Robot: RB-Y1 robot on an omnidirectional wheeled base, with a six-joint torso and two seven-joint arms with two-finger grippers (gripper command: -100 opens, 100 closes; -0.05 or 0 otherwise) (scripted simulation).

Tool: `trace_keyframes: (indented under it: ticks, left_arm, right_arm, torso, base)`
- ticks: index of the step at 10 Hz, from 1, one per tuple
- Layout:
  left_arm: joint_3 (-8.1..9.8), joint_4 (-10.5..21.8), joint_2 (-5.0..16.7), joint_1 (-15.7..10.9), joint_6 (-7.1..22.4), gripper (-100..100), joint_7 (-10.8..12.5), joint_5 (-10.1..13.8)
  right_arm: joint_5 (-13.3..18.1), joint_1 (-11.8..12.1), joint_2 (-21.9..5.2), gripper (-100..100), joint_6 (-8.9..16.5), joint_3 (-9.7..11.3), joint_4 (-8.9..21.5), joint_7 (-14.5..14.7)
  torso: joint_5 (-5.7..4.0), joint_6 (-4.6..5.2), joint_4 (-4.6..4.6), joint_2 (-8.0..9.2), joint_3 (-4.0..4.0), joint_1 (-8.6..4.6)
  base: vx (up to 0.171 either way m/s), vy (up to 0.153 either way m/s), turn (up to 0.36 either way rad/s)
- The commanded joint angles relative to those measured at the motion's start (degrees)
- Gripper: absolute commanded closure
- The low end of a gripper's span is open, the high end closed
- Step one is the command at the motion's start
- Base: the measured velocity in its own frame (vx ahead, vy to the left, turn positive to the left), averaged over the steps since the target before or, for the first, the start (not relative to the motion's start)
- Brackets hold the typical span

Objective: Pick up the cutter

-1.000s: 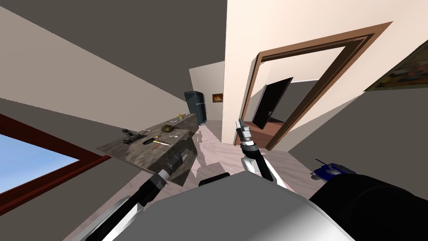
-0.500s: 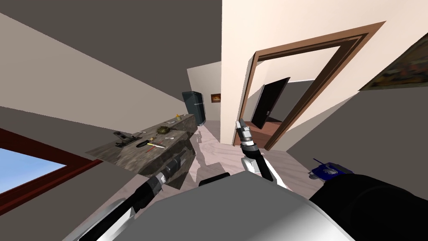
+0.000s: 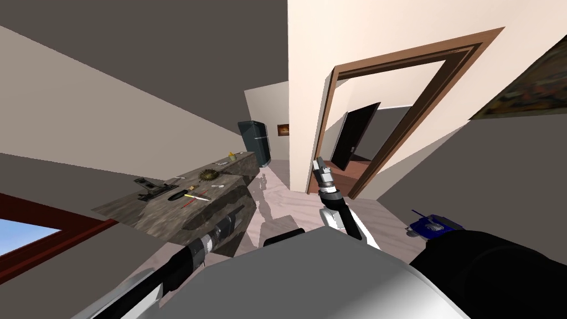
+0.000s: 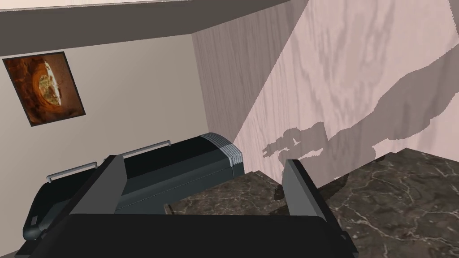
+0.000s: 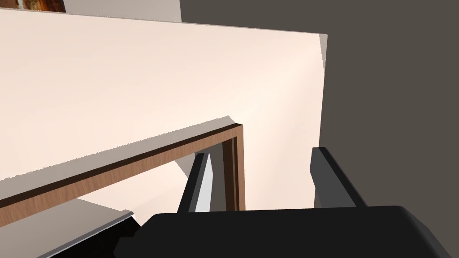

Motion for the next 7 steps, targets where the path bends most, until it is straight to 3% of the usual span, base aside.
trace_keyframes:
  ticks: [1,2,4,7]
  left_arm:
    - [-0.81,0.51,2.86,-0.31,0.67,-100,0.76,0.86]
    - [-1.53,0.83,4.87,0.55,1.59,-100,2.2,2.67]
    - [-1.53,0.83,7.38,0.55,1.59,-100,2.2,2.67]
    - [-2.92,1.51,13.3,2.38,3.24,-100,5.28,6.2]
  right_arm:
    - [0.0,0.0,0.0,0,0.0,0.0,0.0,0.0]
    - [0.0,0.0,0.0,0,0.0,0.0,0.0,0.0]
    - [0.0,0.01,0.0,0,0.0,0.0,0.0,0.0]
    - [0.0,0.01,0.0,0,0.0,-0.01,0.0,0.0]
  torso:
    - [0.0,0.0,0.0,0.0,0.0,0.0]
    - [0.0,-0.01,-0.01,-0.03,-0.02,0.01]
    - [-0.01,-0.01,-0.03,-0.1,-0.06,-0.01]
    - [0.03,-0.01,-0.04,-0.15,-0.09,0.13]
  base:
    - [0.048,-0.053,-0.026]
    - [0.067,-0.067,-0.048]
    - [0.05,-0.041,-0.013]
    - [0.088,-0.022,-0.047]
